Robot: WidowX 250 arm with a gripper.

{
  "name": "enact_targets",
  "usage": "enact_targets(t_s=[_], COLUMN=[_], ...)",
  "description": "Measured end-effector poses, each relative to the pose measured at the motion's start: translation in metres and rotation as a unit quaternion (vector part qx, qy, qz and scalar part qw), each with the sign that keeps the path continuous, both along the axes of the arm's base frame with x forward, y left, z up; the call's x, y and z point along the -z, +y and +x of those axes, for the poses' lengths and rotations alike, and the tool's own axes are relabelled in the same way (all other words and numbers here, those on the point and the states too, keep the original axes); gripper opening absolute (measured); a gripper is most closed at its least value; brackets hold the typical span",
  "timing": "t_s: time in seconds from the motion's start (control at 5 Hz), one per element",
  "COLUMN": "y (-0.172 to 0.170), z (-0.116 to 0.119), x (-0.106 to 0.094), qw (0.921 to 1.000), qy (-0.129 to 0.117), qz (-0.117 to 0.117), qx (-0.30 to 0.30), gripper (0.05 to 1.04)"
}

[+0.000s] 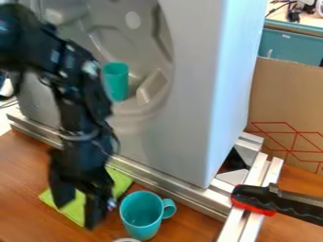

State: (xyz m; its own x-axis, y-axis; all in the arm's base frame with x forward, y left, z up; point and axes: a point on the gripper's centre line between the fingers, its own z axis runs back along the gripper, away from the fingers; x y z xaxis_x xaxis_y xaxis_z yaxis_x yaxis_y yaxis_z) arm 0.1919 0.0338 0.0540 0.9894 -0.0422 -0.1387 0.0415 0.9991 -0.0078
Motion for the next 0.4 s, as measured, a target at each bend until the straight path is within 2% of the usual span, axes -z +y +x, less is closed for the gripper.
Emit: enact_targets(t_s=[0.2,0.4], y=[0.018,0.034], z=[-0.008,-0.005], x=[-0.014,-0.01], qw=[0.9998,0.9987], qy=[-0.008,0.025], qz=[0.018,0.038], qx=[-0.004,0.025], gripper=[1.0,1.0])
